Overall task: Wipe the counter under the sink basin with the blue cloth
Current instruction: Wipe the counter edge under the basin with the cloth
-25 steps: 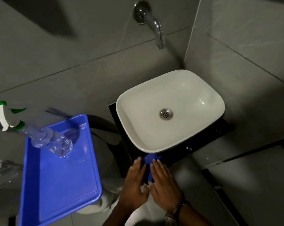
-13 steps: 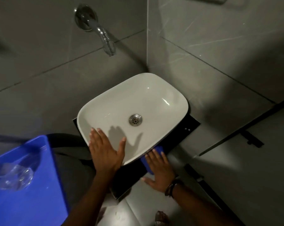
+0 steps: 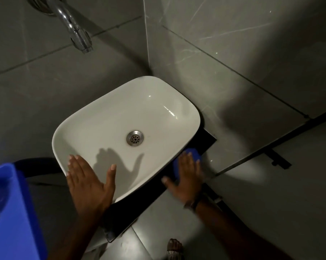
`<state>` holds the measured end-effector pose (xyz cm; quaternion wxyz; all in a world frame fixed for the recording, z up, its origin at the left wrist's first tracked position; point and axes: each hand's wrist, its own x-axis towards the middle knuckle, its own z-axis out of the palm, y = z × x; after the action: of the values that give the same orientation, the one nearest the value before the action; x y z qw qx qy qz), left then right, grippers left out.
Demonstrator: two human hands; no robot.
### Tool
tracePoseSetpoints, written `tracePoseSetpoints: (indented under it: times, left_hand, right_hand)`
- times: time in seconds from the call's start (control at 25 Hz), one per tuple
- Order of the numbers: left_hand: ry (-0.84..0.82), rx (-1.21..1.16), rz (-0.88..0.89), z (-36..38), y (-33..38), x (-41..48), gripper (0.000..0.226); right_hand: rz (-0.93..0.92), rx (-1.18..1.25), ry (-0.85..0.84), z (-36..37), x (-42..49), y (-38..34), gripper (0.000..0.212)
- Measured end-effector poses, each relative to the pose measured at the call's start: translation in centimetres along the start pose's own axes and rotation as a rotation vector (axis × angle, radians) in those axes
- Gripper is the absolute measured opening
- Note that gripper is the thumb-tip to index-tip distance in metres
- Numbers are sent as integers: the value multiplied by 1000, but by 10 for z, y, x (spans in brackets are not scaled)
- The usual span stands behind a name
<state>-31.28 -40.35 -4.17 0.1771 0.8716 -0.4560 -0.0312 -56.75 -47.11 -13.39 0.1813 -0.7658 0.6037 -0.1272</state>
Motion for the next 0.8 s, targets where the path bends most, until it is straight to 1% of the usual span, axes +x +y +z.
tracePoseSetpoints:
  times: [0.04,0.08,0.12,0.16,0.2,0.24,0.32,0.36,0.4,0.44,0.48,0.52,0.6,0.68,0.76,0.8]
  left_hand:
    - [-8,3,-6,0,0,-1,107]
    - [-15,-3,-7,0,-1,-1,107]
    - [-18,-9,-7,-1,-2,0,106]
    - [-22,-11,-11,-1,0,2,106]
    - [-30,-8,-20,-2,2,2,105]
    - [-37,-10,-29,-3,3,1,105]
    - [-52,-20,-35,-5,4,3,106]
    - [-54,-20,-42,-7,3,3,106]
    - [-52,-21,-41,-7,3,3,107]
    - [-49,-23,-39,-6,3,2,107]
    - [-44,-25,-40,-5,2,2,108]
    - [-41,-28,-39,-5,2,2,109]
    - [-25,-32,-39,-2,3,3,110]
    - [-28,-46,-49,-3,3,3,112]
    - [-55,-62,-44,-6,4,1,113]
    - [-66,-71,-32,-9,5,-1,113]
  right_hand:
    - [-75,67,-75,23,-32,-32,93]
    - [-116,77,-132,44,-62,-64,84]
    - [-161,96,-184,65,-84,-88,67]
    - [-191,153,-270,76,-95,-101,49]
    - [-211,211,-363,74,-101,-108,43]
    - [-280,223,-389,75,-104,-108,46]
    - [-418,129,-318,65,-101,-87,71]
    - [-481,81,-202,55,-94,-72,81]
    - [-501,33,-102,43,-79,-54,85]
    - [-482,-29,-59,26,-54,-28,86]
    - [-394,-83,-54,5,-24,0,86]
    - [-278,-144,-86,-18,8,27,90]
    - [-83,-276,-142,-58,65,72,109]
    - [22,-341,-233,-65,87,81,124]
    - [87,-317,-208,-47,70,61,128]
    - [76,-303,-213,-36,50,44,129]
